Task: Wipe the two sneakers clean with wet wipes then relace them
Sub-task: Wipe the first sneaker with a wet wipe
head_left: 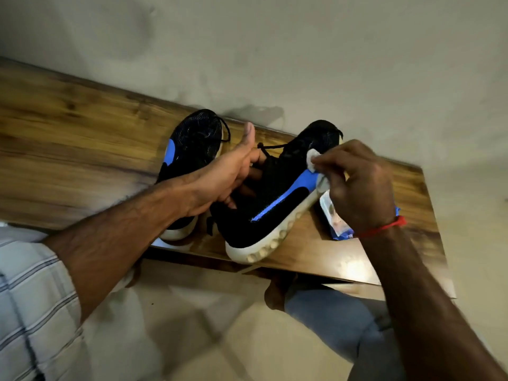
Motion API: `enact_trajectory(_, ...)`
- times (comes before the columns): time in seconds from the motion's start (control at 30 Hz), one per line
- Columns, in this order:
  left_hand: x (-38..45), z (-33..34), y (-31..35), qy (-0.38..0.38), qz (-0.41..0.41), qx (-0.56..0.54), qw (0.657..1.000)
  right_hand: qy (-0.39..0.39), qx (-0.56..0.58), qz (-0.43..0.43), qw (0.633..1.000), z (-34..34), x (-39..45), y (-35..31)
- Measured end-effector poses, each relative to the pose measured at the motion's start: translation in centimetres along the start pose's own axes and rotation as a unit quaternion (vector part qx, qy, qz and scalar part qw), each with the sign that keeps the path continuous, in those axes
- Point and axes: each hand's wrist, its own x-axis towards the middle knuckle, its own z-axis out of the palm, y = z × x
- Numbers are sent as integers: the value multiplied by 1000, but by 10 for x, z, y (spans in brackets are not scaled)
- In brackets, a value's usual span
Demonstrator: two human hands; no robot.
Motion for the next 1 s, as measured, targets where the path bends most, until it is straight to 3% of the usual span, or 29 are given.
enact_trajectory(0.2,-2,8,4,13,19,20,1000,-147,96,-141,974,17,-21,-44)
enact_trajectory(0.37,-1,4,-1,-15,20,30,999,-9,-21,9,1000,1,-1,4)
enact_trajectory(0.57,1,6,-3,20,33,56,998,-97,47,-93,990,17,-19,-36)
enact_trajectory(0.73,2,8,-5,1,30,69,997,5,-61,33,998,-4,1,13)
enact_trajectory(0.9,-1,11,0,11,47,64,997,-81,58,-34,994,17,-17,-40)
enact_trajectory(1.0,1,5,-5,15,59,82,995,-46,-16,5,999,9,-6,-11)
